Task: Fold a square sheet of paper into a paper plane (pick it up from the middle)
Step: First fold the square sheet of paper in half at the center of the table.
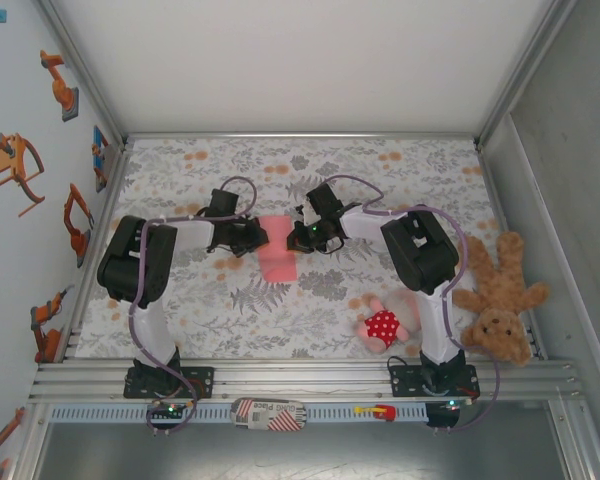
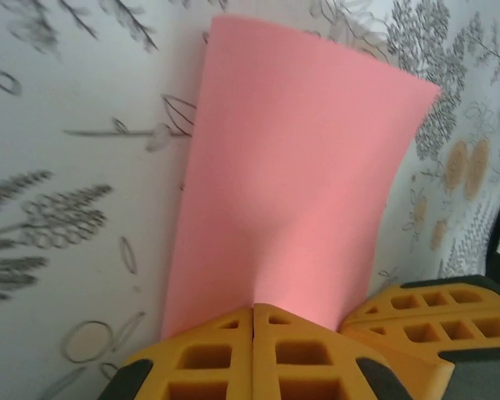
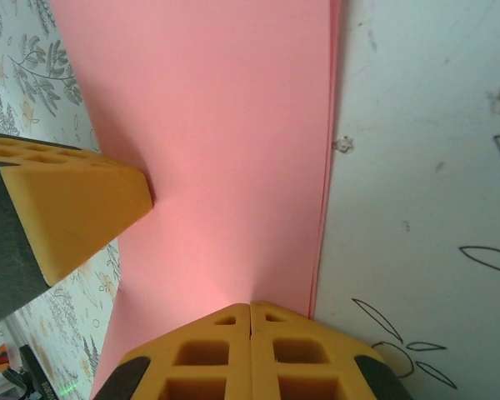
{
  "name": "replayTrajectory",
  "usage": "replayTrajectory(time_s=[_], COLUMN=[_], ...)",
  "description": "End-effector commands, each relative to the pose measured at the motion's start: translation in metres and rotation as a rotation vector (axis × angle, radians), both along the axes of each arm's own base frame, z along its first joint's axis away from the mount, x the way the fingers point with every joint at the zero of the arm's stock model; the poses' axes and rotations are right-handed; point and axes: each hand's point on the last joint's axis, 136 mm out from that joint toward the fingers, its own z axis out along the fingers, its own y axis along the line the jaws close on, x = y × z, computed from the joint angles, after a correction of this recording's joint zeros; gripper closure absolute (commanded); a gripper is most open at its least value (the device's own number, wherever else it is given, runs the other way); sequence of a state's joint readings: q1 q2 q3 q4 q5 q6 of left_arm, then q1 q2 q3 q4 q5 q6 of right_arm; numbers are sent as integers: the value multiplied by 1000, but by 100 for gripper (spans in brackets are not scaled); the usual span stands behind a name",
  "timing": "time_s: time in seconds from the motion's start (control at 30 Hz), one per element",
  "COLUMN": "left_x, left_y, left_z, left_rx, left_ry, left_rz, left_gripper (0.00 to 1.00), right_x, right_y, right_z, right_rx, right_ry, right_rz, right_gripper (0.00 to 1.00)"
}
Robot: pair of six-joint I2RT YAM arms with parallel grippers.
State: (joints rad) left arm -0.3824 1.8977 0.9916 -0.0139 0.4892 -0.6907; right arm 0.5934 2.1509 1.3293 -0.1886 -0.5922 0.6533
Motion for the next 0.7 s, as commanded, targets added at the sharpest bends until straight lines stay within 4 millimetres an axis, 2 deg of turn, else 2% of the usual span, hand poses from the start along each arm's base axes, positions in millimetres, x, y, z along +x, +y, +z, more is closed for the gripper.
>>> replayTrajectory(time_s=[0.0, 0.13, 0.2, 0.3, 0.37, 0.43, 0.53, 0.67], left_x=[9, 17, 21, 27, 26, 24, 23, 28], left_y=[34, 62, 65, 46, 23, 6, -14, -23], left_z=[-17, -14, -3, 26, 47, 54, 47, 25], left_rx=[129, 131, 117, 32, -49, -82, -94, -91], left_ry=[5, 2, -21, -106, -176, -204, -191, -131], left_rz=[47, 108, 106, 50, -5, -34, -57, -45], left_gripper=[100, 100, 100, 100, 99, 99, 99, 99], right_x=[-71, -73, -72, -71, -71, -71, -71, -72], right_y=[-114, -115, -115, -115, -114, -115, -114, -115], right_z=[-123, -125, -124, -124, -123, -124, -124, -125], right_rx=[-522, -523, -521, -518, -516, -517, -515, -518], right_ry=[272, 275, 273, 272, 270, 270, 270, 273], right_rz=[-69, -73, -75, -74, -75, -75, -75, -76], right_gripper=[100, 100, 100, 100, 100, 100, 100, 100])
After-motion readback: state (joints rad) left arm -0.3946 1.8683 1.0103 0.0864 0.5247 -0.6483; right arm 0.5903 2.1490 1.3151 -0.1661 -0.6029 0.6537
